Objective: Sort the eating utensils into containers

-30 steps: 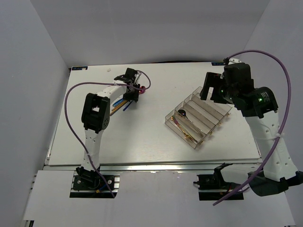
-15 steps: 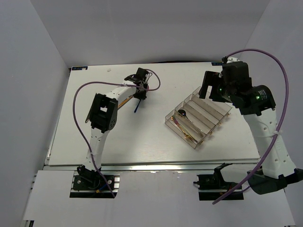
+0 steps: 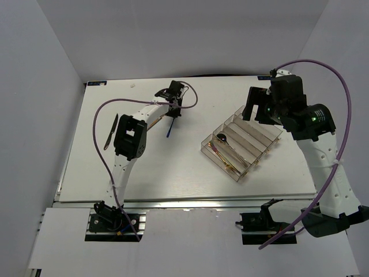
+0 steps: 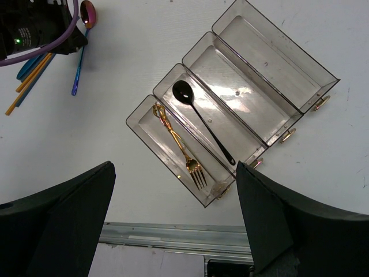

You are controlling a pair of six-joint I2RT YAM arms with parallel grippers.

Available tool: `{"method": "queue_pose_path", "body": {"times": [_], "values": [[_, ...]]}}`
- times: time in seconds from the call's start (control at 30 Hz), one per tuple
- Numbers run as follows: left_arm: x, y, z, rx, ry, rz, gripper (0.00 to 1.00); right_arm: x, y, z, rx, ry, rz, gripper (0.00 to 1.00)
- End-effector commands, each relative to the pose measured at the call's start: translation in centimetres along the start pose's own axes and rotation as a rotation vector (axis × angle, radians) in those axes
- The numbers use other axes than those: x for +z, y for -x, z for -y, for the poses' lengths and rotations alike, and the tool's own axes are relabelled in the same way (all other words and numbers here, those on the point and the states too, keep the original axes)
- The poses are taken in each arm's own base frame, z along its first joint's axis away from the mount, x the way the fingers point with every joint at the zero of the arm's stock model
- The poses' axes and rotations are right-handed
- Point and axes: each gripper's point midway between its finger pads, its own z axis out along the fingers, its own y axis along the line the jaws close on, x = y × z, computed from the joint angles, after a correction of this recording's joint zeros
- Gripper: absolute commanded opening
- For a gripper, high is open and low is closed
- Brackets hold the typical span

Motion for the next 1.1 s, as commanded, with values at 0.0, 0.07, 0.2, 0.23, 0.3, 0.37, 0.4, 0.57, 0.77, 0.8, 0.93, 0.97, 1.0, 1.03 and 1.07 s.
{"method": "queue_pose_path", "body": {"times": [0.0,0.07,0.2,0.23,0.3,0.37,0.4,0.57,0.77,0.8,0.93,0.97,1.0,1.03,1.07], "values": [[2.5,-8.8,-1.2,0.046,0.069,-0.259,0.00,-0.8,0.8,-0.2,-0.002,0.017,0.049,0.89],[1.1,-8.7,-1.3,0.035,0.070,-0.251,0.00,-0.8,0.8,-0.3,0.004,0.026,0.053,0.89],[-2.9,-6.5,-0.9,-0.064,0.050,-0.175,0.00,-1.1,0.7,-0.4,0.020,0.039,0.066,0.89],[-3.9,-5.8,-0.6,-0.094,0.040,-0.154,0.00,-1.1,0.5,-0.4,0.026,0.044,0.064,0.89],[-7.1,-3.4,0.7,-0.206,0.005,-0.068,0.00,-1.1,0.3,-0.6,0.038,0.055,0.066,0.89],[-10.5,-1.2,1.4,-0.269,-0.027,0.016,0.00,-1.2,0.3,-0.7,0.049,0.067,0.072,0.89],[-11.4,-0.3,1.8,-0.296,-0.050,0.052,0.00,-1.1,0.0,-0.8,0.057,0.069,0.066,0.89],[-15.0,0.3,3.2,-0.453,-0.130,0.092,0.00,-1.5,-0.2,-1.0,0.086,0.091,0.078,0.89],[-19.0,0.8,7.5,-0.582,-0.238,0.143,0.00,-2.4,0.1,-0.9,0.106,0.092,0.102,0.89],[-19.6,1.1,8.5,-0.655,-0.256,0.149,0.00,-2.7,0.2,-0.8,0.110,0.088,0.103,0.89],[-23.3,1.7,15.0,-0.819,-0.416,0.215,0.00,-4.0,0.8,-0.7,0.130,0.091,0.129,0.89],[-23.6,2.3,16.3,-0.868,-0.477,0.251,0.00,-4.1,0.8,-0.6,0.132,0.091,0.129,0.89],[-24.1,2.6,17.1,-0.910,-0.508,0.269,0.00,-4.3,0.8,-0.6,0.135,0.093,0.133,0.89],[-24.3,2.6,18.3,-0.989,-0.538,0.256,0.00,-4.5,0.6,-0.5,0.138,0.094,0.130,0.89],[-25.3,2.8,20.3,-1.012,-0.599,0.265,0.00,-4.8,0.7,-0.5,0.144,0.098,0.135,0.89]]}}
